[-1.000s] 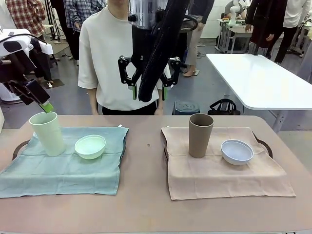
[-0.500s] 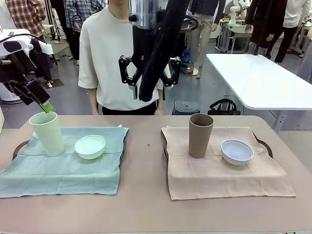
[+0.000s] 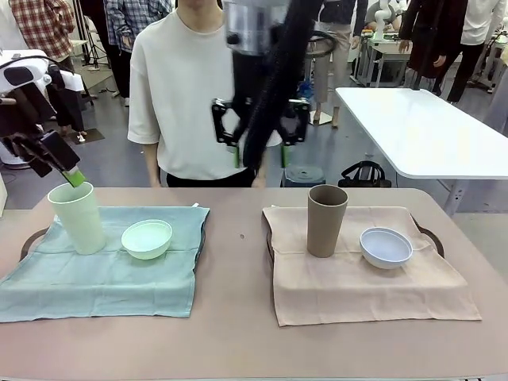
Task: Set up a tray with a mat and arrange the tableware.
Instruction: Place the Picnic Bowl and Reusable plastic cup back onto the Handle tray in front of the human's position.
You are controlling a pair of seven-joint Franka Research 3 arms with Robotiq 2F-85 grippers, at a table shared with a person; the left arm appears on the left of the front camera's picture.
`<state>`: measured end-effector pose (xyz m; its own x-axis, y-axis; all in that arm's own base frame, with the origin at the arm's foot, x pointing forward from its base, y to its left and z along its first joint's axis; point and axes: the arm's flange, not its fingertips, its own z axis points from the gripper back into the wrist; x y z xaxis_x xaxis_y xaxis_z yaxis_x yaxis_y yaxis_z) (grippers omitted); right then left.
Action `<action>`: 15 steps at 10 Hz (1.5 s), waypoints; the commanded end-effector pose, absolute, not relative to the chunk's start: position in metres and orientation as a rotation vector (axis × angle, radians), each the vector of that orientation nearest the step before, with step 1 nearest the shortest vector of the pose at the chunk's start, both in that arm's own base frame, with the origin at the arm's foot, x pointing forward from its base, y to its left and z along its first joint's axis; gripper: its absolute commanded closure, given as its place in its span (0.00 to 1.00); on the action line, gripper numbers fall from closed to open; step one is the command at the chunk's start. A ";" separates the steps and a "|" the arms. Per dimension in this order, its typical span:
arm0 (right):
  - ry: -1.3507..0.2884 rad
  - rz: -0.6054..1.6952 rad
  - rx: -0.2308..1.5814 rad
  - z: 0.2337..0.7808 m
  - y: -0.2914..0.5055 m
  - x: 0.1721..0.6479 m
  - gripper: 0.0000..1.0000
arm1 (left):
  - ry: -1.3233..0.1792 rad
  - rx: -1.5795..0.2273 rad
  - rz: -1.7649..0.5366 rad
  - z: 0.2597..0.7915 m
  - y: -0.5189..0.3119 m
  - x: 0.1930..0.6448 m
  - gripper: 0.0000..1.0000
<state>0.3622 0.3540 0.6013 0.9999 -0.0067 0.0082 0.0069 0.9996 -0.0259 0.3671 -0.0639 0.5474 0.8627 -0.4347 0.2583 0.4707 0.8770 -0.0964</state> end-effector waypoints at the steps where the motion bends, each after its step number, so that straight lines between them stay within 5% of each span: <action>1: 0.019 0.002 0.011 0.588 0.286 0.344 0.23 | -0.204 -0.201 -0.379 0.553 -0.056 0.354 0.00; 8: -0.004 -0.175 0.260 0.604 0.097 0.331 0.23 | -0.147 -0.195 -0.322 0.545 -0.042 0.357 0.00; 9: -0.003 -0.340 0.201 0.606 0.102 0.336 0.23 | -0.176 -0.183 -0.362 0.545 -0.045 0.356 0.00; 10: -0.008 -0.170 0.211 0.608 0.100 0.331 0.23 | -0.172 -0.183 -0.360 0.546 -0.040 0.359 0.00; 13: 0.056 -0.183 0.251 0.598 0.080 0.345 0.23 | -0.171 -0.182 -0.364 0.545 -0.041 0.359 0.00; 15: 0.086 -0.201 0.515 0.586 0.000 0.350 0.23 | -0.162 -0.488 -0.274 0.563 0.028 0.369 0.00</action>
